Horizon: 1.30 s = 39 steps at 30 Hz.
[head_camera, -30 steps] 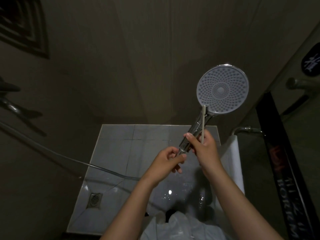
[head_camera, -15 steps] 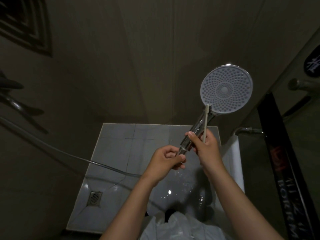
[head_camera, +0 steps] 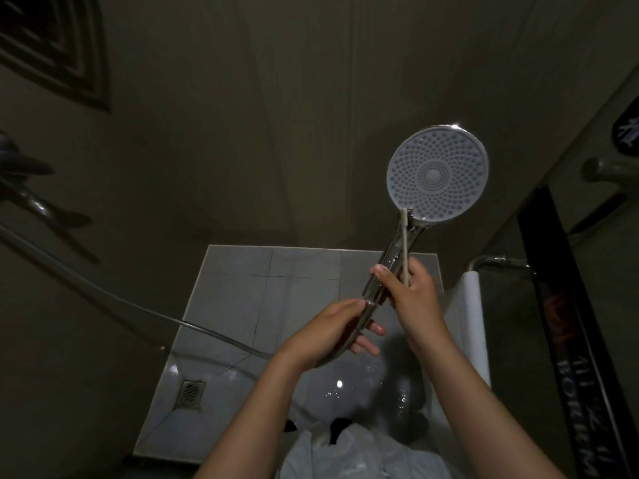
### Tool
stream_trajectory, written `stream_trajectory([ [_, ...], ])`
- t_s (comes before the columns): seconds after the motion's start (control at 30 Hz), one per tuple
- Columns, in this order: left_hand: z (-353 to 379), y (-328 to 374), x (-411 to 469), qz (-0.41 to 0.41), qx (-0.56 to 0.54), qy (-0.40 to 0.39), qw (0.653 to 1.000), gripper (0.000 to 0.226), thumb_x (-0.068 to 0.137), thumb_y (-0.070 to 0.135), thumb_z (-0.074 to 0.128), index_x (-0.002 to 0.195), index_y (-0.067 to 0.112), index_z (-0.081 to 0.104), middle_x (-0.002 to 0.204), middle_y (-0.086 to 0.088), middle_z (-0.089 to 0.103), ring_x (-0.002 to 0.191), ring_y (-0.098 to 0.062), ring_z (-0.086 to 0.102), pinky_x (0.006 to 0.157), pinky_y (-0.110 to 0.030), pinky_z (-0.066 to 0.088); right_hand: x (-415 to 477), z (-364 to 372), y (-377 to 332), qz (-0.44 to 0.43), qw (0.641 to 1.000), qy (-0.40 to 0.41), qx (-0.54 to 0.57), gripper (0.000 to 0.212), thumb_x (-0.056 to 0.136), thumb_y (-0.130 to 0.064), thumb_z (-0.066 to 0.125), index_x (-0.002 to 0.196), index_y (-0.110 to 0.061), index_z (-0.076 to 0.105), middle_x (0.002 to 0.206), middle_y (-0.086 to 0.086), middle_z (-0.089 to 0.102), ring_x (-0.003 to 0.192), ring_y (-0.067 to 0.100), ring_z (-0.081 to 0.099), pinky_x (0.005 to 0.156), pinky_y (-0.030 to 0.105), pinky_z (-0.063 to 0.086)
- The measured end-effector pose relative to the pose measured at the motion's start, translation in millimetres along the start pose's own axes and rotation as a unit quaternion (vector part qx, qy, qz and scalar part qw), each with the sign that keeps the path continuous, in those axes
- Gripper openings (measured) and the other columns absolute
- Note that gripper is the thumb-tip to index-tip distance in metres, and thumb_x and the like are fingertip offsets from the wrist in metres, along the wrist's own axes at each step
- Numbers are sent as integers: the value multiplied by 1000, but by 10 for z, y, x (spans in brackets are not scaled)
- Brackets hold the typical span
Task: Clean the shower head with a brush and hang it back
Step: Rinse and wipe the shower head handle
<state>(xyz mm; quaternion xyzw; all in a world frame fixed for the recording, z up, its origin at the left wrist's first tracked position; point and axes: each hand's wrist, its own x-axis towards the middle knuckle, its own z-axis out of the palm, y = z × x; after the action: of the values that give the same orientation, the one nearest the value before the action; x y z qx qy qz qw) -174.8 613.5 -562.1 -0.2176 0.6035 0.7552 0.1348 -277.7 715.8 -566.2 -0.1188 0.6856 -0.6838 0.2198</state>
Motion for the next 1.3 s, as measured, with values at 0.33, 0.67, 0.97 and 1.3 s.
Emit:
stream_trajectory([
  [0.33, -1, -11, -47, 51, 6, 49, 997, 17, 98, 13, 43, 104, 4, 56, 87, -5, 69, 67, -11, 67, 64, -21, 50, -9, 17, -59, 9, 1000, 9, 17, 7, 87, -17, 65, 85, -19, 59, 76, -2, 64, 70, 7, 62, 66, 24, 49],
  [0.67, 163, -51, -65, 81, -6, 166, 983, 8, 89, 9, 60, 95, 6, 57, 85, -11, 68, 66, -19, 68, 66, -25, 56, -27, 73, -98, 12, 999, 22, 34, 8, 86, -14, 65, 86, -17, 58, 78, 1, 64, 72, 13, 60, 65, 24, 47],
  [0.97, 303, -49, -94, 115, -19, 228, 967, 15, 86, 9, 64, 92, 9, 50, 84, -7, 58, 57, -14, 65, 61, -24, 56, -60, 114, -189, 1, 999, 27, 46, 7, 86, -15, 65, 85, -17, 59, 71, -4, 61, 60, 1, 56, 55, 15, 43],
  [1.3, 202, 44, -246, 52, -30, 72, 996, 30, 103, 16, 27, 124, 9, 47, 94, -2, 66, 62, -6, 64, 62, -20, 43, -89, 164, -240, -14, 999, 0, 46, 10, 86, -12, 65, 81, -14, 57, 67, -3, 58, 53, -3, 52, 49, 10, 40],
])
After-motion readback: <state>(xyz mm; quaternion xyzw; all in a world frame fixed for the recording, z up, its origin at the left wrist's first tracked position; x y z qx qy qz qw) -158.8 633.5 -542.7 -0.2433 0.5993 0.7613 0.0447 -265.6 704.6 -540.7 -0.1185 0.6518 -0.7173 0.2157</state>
